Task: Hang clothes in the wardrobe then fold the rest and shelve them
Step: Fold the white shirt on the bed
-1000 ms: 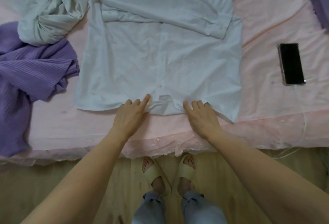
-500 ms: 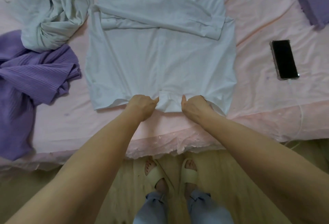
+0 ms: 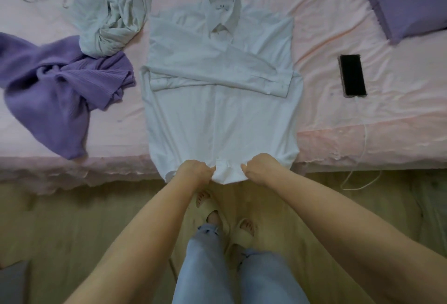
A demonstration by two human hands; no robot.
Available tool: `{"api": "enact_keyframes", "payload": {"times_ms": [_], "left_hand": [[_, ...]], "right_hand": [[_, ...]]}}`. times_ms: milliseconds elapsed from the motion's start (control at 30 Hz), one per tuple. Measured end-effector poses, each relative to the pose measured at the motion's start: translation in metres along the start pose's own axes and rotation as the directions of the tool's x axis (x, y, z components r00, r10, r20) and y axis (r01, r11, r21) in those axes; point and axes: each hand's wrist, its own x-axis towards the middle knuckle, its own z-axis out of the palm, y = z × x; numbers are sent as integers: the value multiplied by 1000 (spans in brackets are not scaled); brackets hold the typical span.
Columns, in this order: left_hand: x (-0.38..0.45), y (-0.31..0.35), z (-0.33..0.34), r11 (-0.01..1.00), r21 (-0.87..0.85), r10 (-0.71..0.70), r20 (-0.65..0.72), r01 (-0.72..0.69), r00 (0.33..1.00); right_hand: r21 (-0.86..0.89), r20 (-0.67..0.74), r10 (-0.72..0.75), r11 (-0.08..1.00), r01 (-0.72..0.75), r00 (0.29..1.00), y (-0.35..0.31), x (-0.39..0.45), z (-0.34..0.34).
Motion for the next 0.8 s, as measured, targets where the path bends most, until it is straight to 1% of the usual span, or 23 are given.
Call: {"api": "enact_keyframes", "payload": {"times_ms": [167, 267, 333, 400, 500, 567, 633, 700, 800], "left_hand": [[-60, 50, 18, 998, 21, 58, 68, -60, 996], [-78, 54, 8, 999, 28, 29, 46, -30, 999], [-83, 44, -8, 1000, -5, -10, -21, 10, 1000], [-85, 30, -27, 998, -38, -54, -166, 48, 985], [-82, 5, -55, 989, -96, -141, -369, 113, 919], [-75, -11, -73, 982, -119, -183, -434, 145, 882], [-57, -34, -94, 977, -128, -212, -488, 171, 847], [-35, -62, -116, 971, -128, -237, -515, 200, 824], [0, -104, -143, 969, -126, -247, -563, 213, 789]], "right_hand": [[-12, 45, -137, 990, 137, 990, -41, -56, 8], [-20, 29, -123, 992, 123, 992, -37, -74, -1], [6, -21, -60, 998, 60, 998, -20, -84, -17], [42, -97, 33, 999, -29, 995, 2, -91, -33], [139, -213, 224, 971, -197, 951, 37, -91, -56], [251, -241, 373, 916, -314, 896, 59, -81, -70], [358, -229, 501, 841, -406, 835, 83, -62, -88], [385, -231, 566, 800, -460, 791, 106, -36, -104], [382, -254, 613, 774, -505, 748, 135, -3, -127]]}}
